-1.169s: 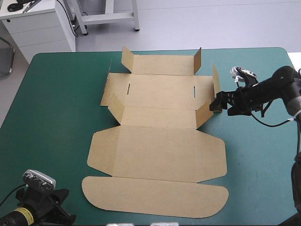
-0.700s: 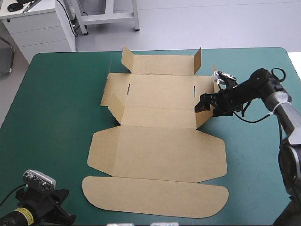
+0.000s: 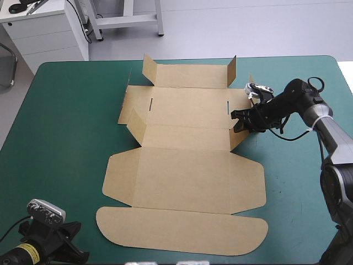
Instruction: Fold the box
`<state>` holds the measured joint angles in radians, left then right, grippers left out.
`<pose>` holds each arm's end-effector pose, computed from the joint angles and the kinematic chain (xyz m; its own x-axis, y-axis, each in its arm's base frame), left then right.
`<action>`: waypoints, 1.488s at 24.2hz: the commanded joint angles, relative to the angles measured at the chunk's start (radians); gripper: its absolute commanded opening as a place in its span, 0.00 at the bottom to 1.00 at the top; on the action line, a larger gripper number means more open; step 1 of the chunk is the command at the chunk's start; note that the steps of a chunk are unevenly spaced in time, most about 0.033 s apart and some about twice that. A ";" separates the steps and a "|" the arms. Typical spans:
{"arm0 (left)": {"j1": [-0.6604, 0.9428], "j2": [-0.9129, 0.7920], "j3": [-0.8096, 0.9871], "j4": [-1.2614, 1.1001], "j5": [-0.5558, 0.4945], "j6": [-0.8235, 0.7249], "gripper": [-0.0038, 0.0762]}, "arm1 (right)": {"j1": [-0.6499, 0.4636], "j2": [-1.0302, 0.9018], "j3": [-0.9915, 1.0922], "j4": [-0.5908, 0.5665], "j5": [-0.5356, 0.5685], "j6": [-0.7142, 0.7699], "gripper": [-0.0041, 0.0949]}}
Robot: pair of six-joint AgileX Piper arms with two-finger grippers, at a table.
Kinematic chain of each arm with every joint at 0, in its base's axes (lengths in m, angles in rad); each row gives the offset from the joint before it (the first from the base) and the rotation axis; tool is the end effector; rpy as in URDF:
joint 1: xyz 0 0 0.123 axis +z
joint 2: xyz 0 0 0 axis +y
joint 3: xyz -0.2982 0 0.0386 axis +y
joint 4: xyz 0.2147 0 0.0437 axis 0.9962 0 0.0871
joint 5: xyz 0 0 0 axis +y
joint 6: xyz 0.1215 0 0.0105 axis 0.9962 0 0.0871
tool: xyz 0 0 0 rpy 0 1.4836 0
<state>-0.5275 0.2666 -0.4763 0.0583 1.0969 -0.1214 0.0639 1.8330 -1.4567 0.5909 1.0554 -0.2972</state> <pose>0.0103 0.0013 0.2388 -0.6613 0.2759 -0.6976 0.4107 0.9113 -0.0290 0.3582 0.0822 0.2611 -0.9548 -0.0417 -0.2943 -0.1821 0.8646 0.4683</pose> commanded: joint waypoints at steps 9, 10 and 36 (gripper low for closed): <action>-0.004 0.015 -0.023 -0.004 -0.052 -0.012 0.04 | 0.004 0.036 -0.033 0.013 0.077 -0.060 0.02; -0.004 0.015 -0.023 -0.004 -0.052 -0.012 0.04 | 0.004 0.036 -0.035 0.013 0.070 -0.059 0.03; -0.004 0.015 -0.023 -0.004 -0.052 -0.012 0.04 | 0.298 0.026 -0.662 -0.305 0.086 -0.711 0.03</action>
<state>-0.5275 0.2666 -0.4755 0.0552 1.0980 -0.1248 0.3177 1.9200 -2.0710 0.2717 1.2177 -0.8481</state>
